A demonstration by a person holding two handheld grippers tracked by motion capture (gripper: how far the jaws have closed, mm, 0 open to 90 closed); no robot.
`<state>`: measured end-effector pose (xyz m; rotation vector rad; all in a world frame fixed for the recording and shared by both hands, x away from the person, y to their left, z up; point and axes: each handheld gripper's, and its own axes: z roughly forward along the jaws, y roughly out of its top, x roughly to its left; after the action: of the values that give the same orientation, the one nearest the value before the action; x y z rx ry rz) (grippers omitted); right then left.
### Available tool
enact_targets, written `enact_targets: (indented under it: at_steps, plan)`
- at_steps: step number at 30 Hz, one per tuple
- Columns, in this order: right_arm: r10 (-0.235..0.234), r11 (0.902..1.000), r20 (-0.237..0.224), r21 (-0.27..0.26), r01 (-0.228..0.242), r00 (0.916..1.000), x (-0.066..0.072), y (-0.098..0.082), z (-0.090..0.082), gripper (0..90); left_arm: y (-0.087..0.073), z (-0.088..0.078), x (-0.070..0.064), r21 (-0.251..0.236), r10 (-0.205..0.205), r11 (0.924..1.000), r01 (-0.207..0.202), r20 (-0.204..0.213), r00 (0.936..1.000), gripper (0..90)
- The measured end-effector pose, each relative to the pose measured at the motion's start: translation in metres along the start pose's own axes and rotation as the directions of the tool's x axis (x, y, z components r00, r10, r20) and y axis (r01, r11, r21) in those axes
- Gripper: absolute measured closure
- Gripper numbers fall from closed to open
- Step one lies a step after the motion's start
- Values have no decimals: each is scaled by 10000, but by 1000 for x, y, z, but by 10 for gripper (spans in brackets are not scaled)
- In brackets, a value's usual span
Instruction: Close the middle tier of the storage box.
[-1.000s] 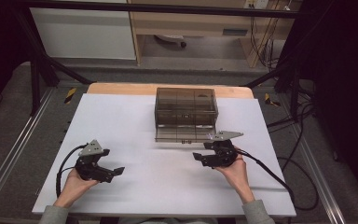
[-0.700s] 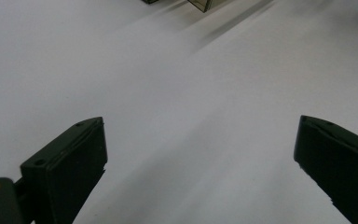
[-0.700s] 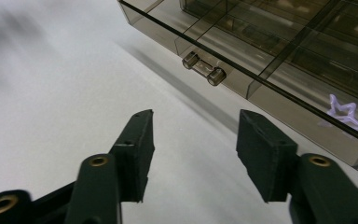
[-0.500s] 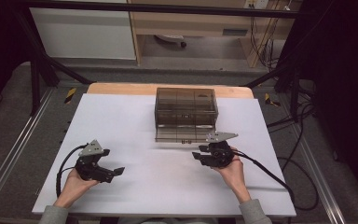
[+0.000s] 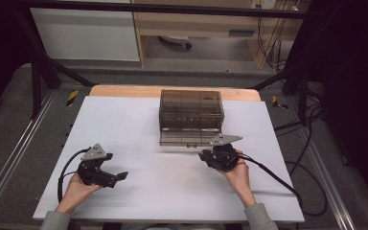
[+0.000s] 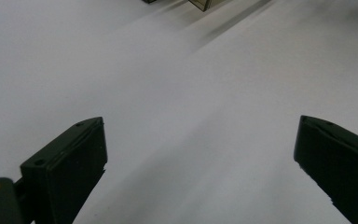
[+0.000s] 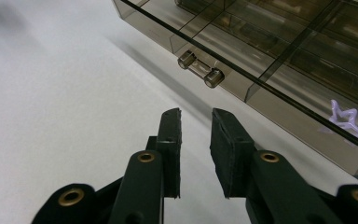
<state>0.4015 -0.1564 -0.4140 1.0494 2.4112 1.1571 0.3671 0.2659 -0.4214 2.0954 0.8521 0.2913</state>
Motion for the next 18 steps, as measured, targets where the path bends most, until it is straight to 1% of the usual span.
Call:
enact_targets:
  at_steps: [12, 18]
  plan:
    - [-139, 9998, 329, 147, 134, 9994, -3, 1, 3, 850, 0, 0, 0, 2, 9, 10000, -9, 0, 10000, 23]
    - [-108, 9998, 392, 187, 101, 9992, -4, 2, 4, 900, 0, 0, 0, 20, 20, 10000, -20, 6, 10000, 23]
